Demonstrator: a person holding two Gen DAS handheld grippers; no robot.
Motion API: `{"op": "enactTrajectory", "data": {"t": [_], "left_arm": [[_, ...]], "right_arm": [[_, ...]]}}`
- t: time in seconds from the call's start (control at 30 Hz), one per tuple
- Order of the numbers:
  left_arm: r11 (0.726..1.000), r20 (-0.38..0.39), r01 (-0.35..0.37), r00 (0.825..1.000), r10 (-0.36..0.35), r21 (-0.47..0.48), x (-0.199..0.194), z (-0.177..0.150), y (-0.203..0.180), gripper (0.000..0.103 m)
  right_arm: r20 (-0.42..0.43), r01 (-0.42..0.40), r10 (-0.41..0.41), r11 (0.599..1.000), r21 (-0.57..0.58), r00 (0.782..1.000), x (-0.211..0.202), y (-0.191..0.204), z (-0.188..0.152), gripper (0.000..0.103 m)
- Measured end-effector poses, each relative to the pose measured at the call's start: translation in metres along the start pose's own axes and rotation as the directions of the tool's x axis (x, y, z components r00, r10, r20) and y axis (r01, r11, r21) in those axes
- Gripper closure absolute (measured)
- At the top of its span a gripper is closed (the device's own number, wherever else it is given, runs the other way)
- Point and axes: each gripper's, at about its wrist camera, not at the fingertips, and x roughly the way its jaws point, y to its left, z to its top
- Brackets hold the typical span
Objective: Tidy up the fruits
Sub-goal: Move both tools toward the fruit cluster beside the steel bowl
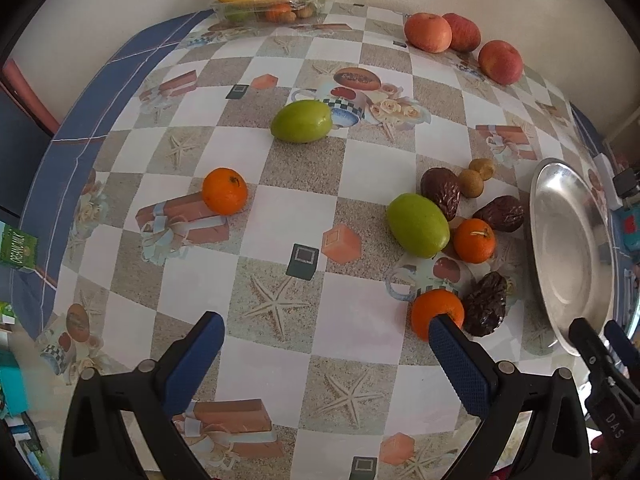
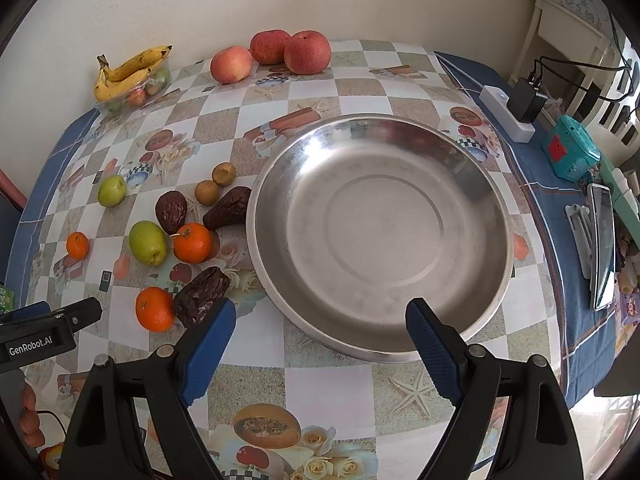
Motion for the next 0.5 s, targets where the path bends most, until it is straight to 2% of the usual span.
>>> {"op": "enactTrajectory", "data": {"t": [0.1, 0.17, 0.2, 0.27, 0.33, 0.5], "left_arm": [[0.999, 0.058, 0.040, 0.998, -0.039, -0.012, -0.004, 0.002, 0.000, 0.000], [0.997, 0.147, 0.076, 0.987, -0.072, -0.019, -0.008, 0.003, 0.001, 0.000], [0.996, 0.160, 0.084, 0.984, -0.080, -0.021, -0.010, 0.003, 0.002, 0.000], [0.998, 0.192, 0.055, 0.980, -0.050, -0.016, -0.013, 0.004, 0.003, 0.000], [0.999, 0.195, 0.044, 0.980, -0.040, -0.017, -0.014, 0.004, 0.005, 0.000], [0.997, 0.175, 0.070, 0.983, -0.063, -0.033, -0.013, 0.006, 0.008, 0.000]], "right_arm": [[-0.001, -0.007, 0.007, 1.000, -0.006, 1.000, 0.000, 0.001, 0.001, 0.016], [-0.001, -0.018, 0.018, 1.000, -0.018, 1.000, 0.001, 0.004, 0.002, 0.016], [-0.002, -0.020, 0.020, 0.999, -0.027, 1.000, 0.001, 0.006, 0.002, 0.016], [-0.001, -0.026, 0.026, 0.999, -0.044, 1.000, 0.001, 0.011, 0.002, 0.016], [0.001, -0.040, 0.040, 0.998, -0.053, 0.999, 0.001, 0.014, 0.002, 0.016], [-0.002, -0.040, 0.040, 0.997, -0.066, 0.999, 0.002, 0.018, 0.002, 0.016]]}}
